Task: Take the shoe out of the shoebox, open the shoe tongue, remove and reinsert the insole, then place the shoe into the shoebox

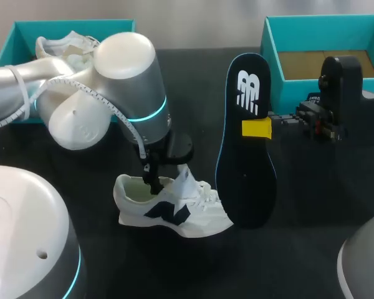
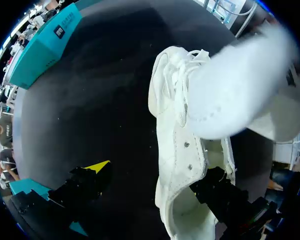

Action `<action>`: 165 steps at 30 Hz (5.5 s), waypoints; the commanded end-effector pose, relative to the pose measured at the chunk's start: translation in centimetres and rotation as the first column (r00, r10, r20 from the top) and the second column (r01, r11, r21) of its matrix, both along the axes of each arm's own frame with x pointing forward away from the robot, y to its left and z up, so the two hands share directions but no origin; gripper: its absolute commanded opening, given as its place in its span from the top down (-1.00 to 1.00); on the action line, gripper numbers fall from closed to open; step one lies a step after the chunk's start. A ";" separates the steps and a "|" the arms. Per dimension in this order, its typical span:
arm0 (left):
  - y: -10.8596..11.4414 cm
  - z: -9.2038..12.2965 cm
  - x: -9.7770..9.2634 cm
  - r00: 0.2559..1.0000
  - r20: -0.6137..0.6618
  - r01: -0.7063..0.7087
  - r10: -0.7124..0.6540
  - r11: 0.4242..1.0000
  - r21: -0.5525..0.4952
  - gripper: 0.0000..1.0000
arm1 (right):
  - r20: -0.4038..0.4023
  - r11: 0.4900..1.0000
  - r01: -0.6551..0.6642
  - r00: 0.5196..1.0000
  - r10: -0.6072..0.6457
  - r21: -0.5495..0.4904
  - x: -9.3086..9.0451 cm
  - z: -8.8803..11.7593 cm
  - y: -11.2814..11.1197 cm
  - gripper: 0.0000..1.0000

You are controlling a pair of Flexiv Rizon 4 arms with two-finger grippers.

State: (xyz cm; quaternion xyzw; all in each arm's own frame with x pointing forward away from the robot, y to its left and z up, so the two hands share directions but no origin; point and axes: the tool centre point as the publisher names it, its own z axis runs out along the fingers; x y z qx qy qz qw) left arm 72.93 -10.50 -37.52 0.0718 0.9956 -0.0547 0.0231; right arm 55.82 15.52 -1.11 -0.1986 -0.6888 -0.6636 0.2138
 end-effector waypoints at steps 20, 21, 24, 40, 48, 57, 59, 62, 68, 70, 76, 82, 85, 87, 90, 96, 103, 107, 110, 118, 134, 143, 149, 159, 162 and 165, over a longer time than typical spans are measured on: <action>0.5 -1.7 0.1 0.999 -0.029 0.033 -0.033 0.999 0.007 -0.80 | 0.000 1.000 0.011 1.000 -0.011 -0.001 -0.5 0.0 0.0 1.00; 0.4 -1.8 0.1 0.999 -0.030 0.033 -0.033 0.999 0.007 -0.74 | 0.000 1.000 0.011 1.000 -0.011 -0.001 -0.5 0.0 0.0 1.00; 0.1 -1.8 0.1 0.999 -0.035 0.035 -0.035 0.999 0.002 -0.51 | 0.000 1.000 0.011 1.000 -0.011 -0.001 -0.5 0.0 0.0 1.00; 0.2 -0.9 -0.7 0.996 -0.042 0.081 -0.081 0.997 -0.005 1.00 | 0.000 1.000 0.011 1.000 -0.011 -0.001 -0.5 0.0 0.0 1.00; 0.4 0.5 -0.9 0.982 -0.065 0.177 -0.177 0.984 -0.009 1.00 | 0.000 1.000 0.011 1.000 -0.011 -0.001 -0.5 0.0 0.0 1.00; -0.3 3.9 -2.0 0.853 0.015 0.521 -0.522 0.853 0.036 1.00 | 0.000 1.000 0.011 1.000 -0.011 -0.001 -0.5 0.0 0.0 1.00; -0.4 4.5 -2.4 0.783 0.059 0.617 -0.620 0.785 0.063 1.00 | 0.000 1.000 0.011 1.000 -0.011 -0.001 -0.5 0.0 0.0 1.00; -0.1 5.2 -3.3 0.623 0.138 0.766 -0.770 0.636 0.095 1.00 | 0.000 1.000 0.011 1.000 -0.011 -0.001 -0.5 0.0 0.0 1.00; 0.0 5.5 -3.6 0.567 0.186 0.802 -0.802 0.590 0.098 1.00 | 0.000 1.000 0.011 1.000 -0.011 -0.001 -0.5 0.0 0.0 1.00; 0.0 5.5 -3.6 0.567 0.186 0.802 -0.802 0.590 0.098 1.00 | 0.000 1.000 0.011 1.000 -0.011 -0.001 -0.5 0.0 0.0 1.00; 0.2 5.5 -3.6 0.533 0.214 0.822 -0.819 0.561 0.098 1.00 | 0.000 1.000 0.011 1.000 -0.011 -0.001 -0.5 0.0 0.0 1.00; 0.1 5.9 -4.2 0.297 0.273 0.940 -0.915 0.330 0.083 1.00 | 0.000 1.000 0.011 1.000 -0.011 -0.001 -0.5 0.0 0.0 1.00; -0.4 6.2 -5.1 0.235 0.276 0.962 -0.932 0.264 0.075 1.00 | 0.000 1.000 0.011 1.000 -0.011 -0.001 -0.5 0.0 0.0 1.00; -0.8 6.2 -5.6 0.210 0.270 0.968 -0.940 0.238 0.075 1.00 | 0.000 1.000 0.011 1.000 -0.011 -0.001 -0.5 0.0 0.0 1.00; -1.5 6.1 -6.1 0.181 0.272 0.975 -0.945 0.208 0.076 1.00 | 0.000 1.000 0.011 1.000 -0.011 -0.001 -0.5 0.0 0.0 1.00; -2.8 5.2 -6.5 0.165 0.261 0.979 -0.951 0.189 0.072 1.00 | 0.000 1.000 0.011 1.000 -0.011 -0.001 -0.5 0.0 0.0 1.00; -4.4 4.0 -6.5 0.156 0.245 0.983 -0.957 0.176 0.060 1.00 | 0.000 1.000 0.011 1.000 -0.011 -0.001 -0.5 0.0 0.0 1.00; -5.4 3.2 -6.6 0.143 0.240 0.985 -0.960 0.162 0.060 1.00 | 0.000 1.000 0.011 1.000 -0.011 -0.001 -0.5 0.0 0.0 1.00; -6.2 2.8 -6.5 0.146 0.239 0.986 -0.960 0.162 0.048 1.00 | 0.000 1.000 0.011 1.000 -0.011 -0.001 -0.5 0.0 0.0 1.00; -7.6 1.3 -6.1 0.181 0.210 0.980 -0.961 0.193 0.041 1.00 | 0.000 1.000 0.011 1.000 -0.011 -0.001 -0.5 0.0 0.0 1.00; -7.8 -0.2 -5.0 0.205 0.187 0.976 -0.961 0.216 0.040 1.00 | 0.000 1.000 0.011 1.000 -0.011 -0.001 -0.5 0.0 0.0 1.00; -7.3 0.0 -4.5 0.211 0.198 0.973 -0.957 0.225 0.052 -1.00 | 0.000 1.000 0.011 1.000 -0.011 -0.001 -0.5 0.0 0.0 1.00; -7.0 1.6 -4.3 0.204 0.255 0.971 -0.945 0.229 0.070 -1.00 | 0.000 1.000 0.011 1.000 -0.011 -0.001 -0.5 0.0 0.0 1.00; -6.2 7.5 -3.5 0.181 0.416 0.960 -0.891 0.252 0.123 -1.00 | 0.000 1.000 0.011 1.000 -0.011 -0.001 -0.5 0.0 0.0 1.00; -5.7 9.8 -3.6 0.164 0.494 0.957 -0.854 0.260 0.132 -1.00 | 0.000 1.000 0.011 1.000 -0.011 -0.001 -0.5 0.0 0.0 1.00; -4.9 12.1 -3.6 0.131 0.587 0.955 -0.799 0.259 0.141 -1.00 | 0.000 1.000 0.011 1.000 -0.011 -0.001 -0.5 0.0 0.0 1.00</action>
